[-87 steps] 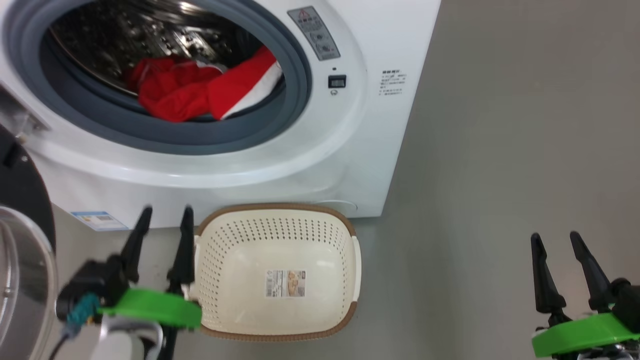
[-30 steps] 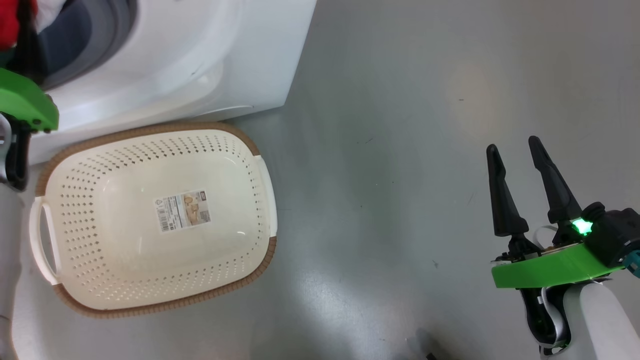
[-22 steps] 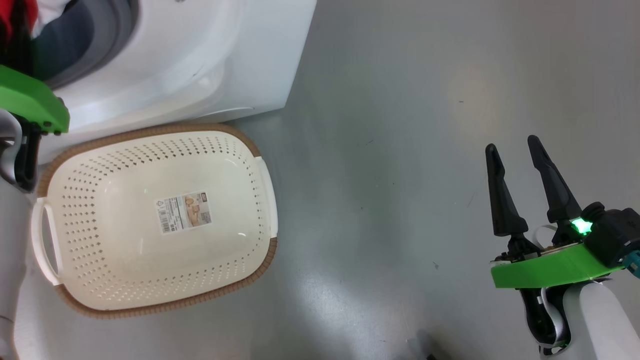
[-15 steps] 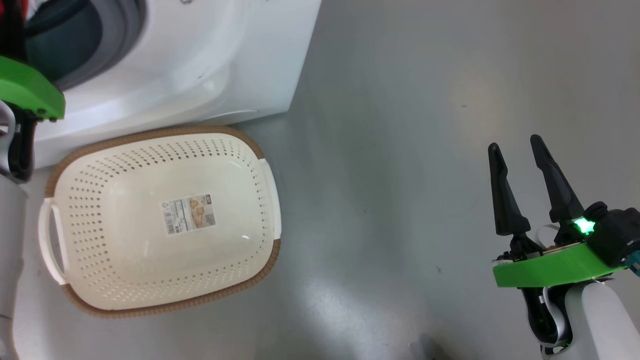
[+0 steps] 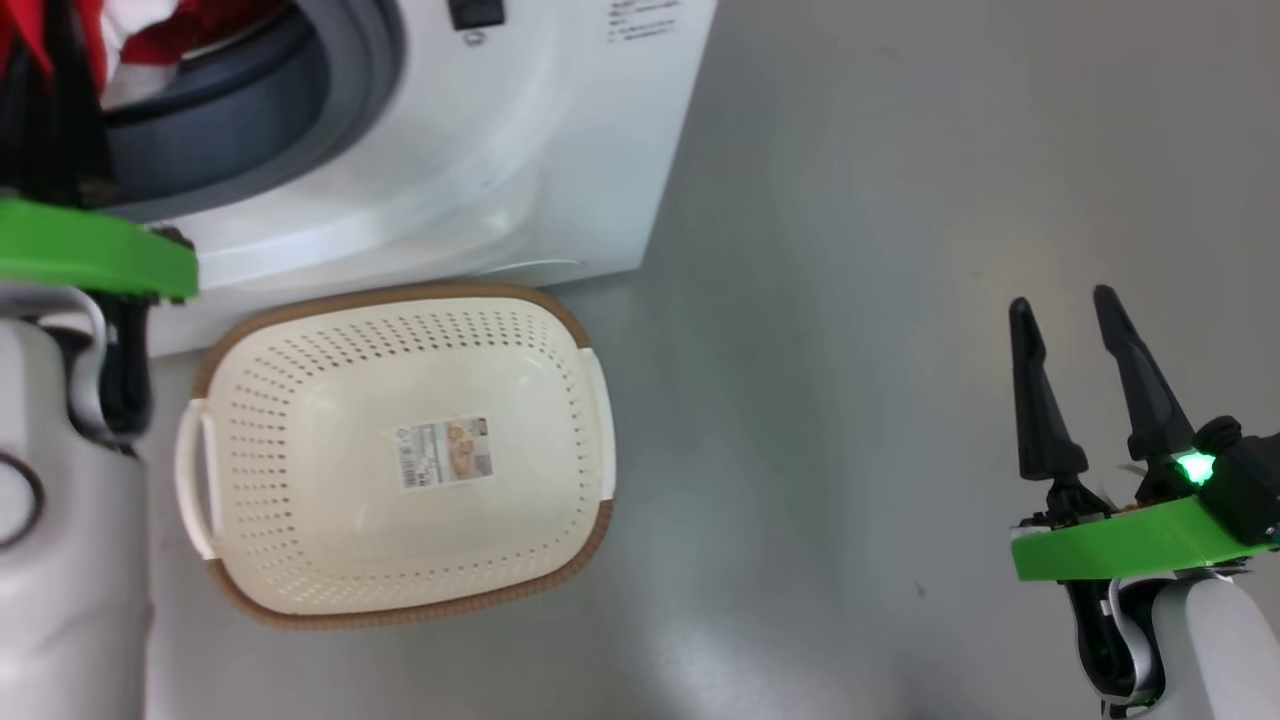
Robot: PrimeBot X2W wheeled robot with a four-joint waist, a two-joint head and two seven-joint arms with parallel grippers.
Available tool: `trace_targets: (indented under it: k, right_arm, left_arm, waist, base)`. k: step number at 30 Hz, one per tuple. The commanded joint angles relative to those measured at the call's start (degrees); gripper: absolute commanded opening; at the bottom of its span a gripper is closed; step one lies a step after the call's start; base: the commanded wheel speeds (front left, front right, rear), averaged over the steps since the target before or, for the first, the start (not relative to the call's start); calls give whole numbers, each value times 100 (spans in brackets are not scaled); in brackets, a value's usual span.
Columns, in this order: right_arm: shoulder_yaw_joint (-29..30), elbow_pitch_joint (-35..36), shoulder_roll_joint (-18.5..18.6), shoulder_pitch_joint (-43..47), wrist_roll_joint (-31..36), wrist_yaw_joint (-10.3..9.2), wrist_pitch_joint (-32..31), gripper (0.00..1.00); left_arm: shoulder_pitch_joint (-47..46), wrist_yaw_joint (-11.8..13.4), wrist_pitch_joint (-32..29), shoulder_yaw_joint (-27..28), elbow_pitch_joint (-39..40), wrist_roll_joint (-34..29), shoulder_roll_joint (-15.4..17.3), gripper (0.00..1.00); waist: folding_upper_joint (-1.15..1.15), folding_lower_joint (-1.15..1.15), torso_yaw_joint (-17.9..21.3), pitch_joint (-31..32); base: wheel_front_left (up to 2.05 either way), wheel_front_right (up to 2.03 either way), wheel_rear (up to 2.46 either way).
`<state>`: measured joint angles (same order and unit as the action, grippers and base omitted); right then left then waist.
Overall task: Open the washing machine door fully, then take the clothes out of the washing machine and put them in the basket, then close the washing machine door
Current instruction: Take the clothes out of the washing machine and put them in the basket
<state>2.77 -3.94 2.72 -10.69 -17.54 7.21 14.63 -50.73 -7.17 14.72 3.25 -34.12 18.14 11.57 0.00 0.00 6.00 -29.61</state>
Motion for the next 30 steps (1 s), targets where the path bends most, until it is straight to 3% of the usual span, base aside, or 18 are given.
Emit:
trace_targets:
  k: [1,8,15,21,30]
  right_arm:
    - [-77,107,16,121,43,28,37,100]
    - [4,90,16,246,32,28,37,100]
    - [50,89,16,286,7,28,37,100]
    - [87,97,16,315,1,28,37,100]
    - [129,121,16,324,11,28,37,100]
  left_arm:
    - [214,-32,28,178,291,-78,173,0]
    - [1080,-32,28,559,1426,-113,-322,0]
    - [1915,-32,28,325,2434,-528,-489,0]
    - [2471,-32,28,491,3182,-536,-712,0]
    - [2801,-32,28,462,3498,-533,-846,0]
  waist:
    - [0,0,-190,188]
    - [0,0,-393,407]
    - [0,0,-499,491]
    - [0,0,-531,558]
    - [0,0,-568,533]
  base:
    - [0,0,0]
    - [0,0,0]
    - [0,0,0]
    - [0,0,0]
    - [0,0,0]
